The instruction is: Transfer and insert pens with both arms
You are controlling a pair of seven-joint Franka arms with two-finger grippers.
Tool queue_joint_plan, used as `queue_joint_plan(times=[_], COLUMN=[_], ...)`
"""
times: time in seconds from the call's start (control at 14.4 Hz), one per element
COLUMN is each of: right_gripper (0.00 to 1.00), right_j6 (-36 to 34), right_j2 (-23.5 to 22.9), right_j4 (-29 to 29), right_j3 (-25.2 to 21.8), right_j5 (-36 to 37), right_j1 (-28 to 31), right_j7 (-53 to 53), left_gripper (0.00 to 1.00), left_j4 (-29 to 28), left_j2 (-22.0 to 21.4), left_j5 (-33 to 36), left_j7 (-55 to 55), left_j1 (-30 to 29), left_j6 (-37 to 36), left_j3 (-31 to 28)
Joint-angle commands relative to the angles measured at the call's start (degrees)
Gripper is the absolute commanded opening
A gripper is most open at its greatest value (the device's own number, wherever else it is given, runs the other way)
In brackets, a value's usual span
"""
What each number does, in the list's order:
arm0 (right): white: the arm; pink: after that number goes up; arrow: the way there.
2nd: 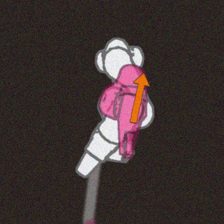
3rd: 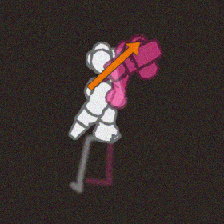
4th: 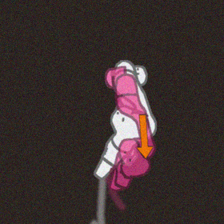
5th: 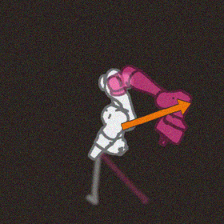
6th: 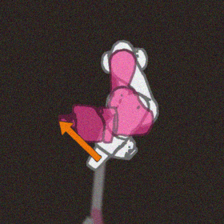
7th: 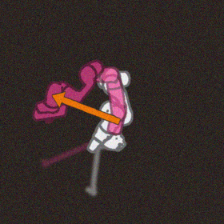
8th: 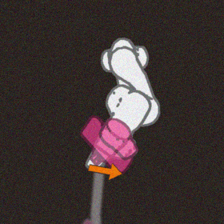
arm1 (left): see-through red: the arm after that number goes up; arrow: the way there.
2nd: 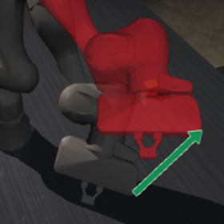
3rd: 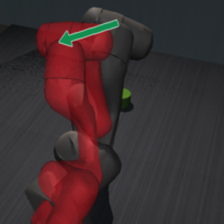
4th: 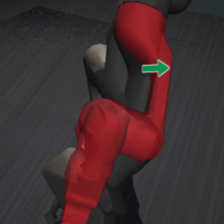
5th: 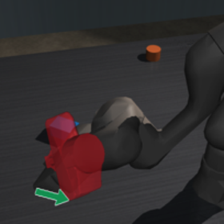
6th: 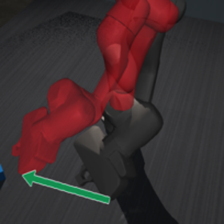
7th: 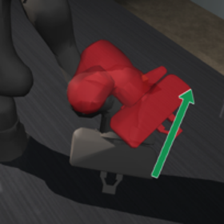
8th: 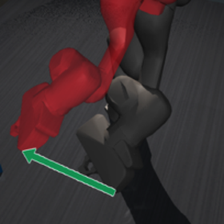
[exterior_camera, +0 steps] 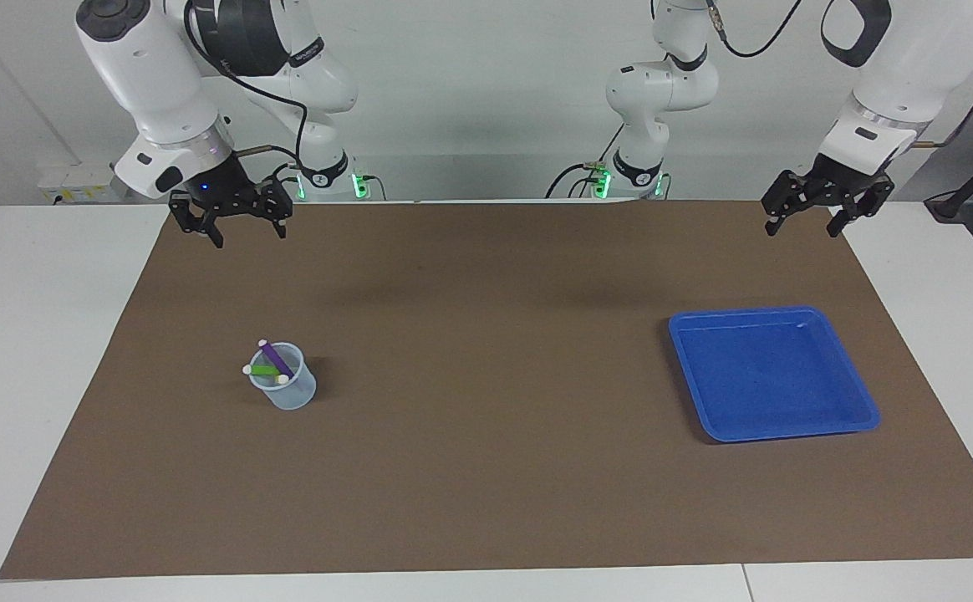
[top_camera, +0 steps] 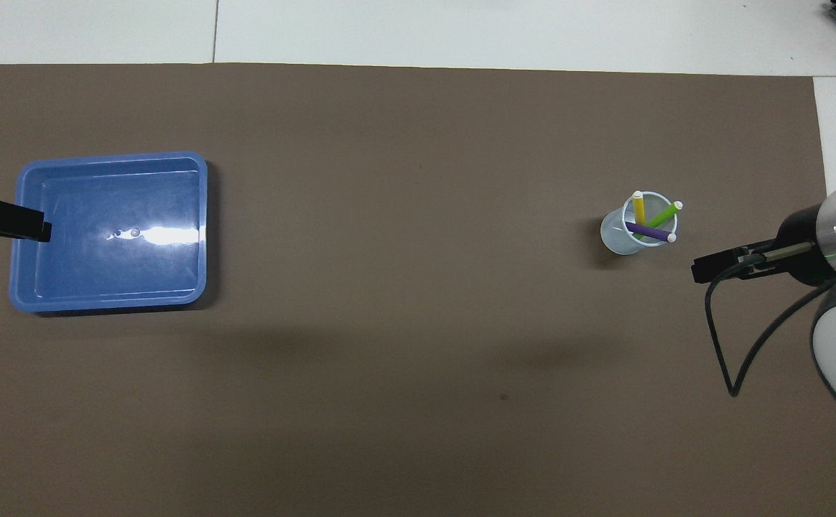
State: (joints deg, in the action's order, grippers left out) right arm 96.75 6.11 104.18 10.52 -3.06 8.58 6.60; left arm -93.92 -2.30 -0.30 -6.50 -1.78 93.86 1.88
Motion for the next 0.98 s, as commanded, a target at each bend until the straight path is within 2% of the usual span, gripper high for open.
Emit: queue_joint_plan(times=[0.0,0.91], right_gripper=[1.00,1.00], right_j6=[-0.7,-1.7], right_j2=[-0.3,0.0], right_j4=[-0.7,-0.7], right_j3=[0.2,0.2], right_j5=[0.0,0.0], right_j1=[0.1,0.1], right_j7=[-1.0,-0.9], left_gripper=[1.00,1.00], left_j4=[-1.1,-1.1], left_j2=[-1.3,-1.3], left_j5=[0.9,0.9], left_j7=[0.8,0.8], left_j1=[0.8,0.8], left_j6=[-0.4,-0.4], left_j3=[-0.7,-0.7])
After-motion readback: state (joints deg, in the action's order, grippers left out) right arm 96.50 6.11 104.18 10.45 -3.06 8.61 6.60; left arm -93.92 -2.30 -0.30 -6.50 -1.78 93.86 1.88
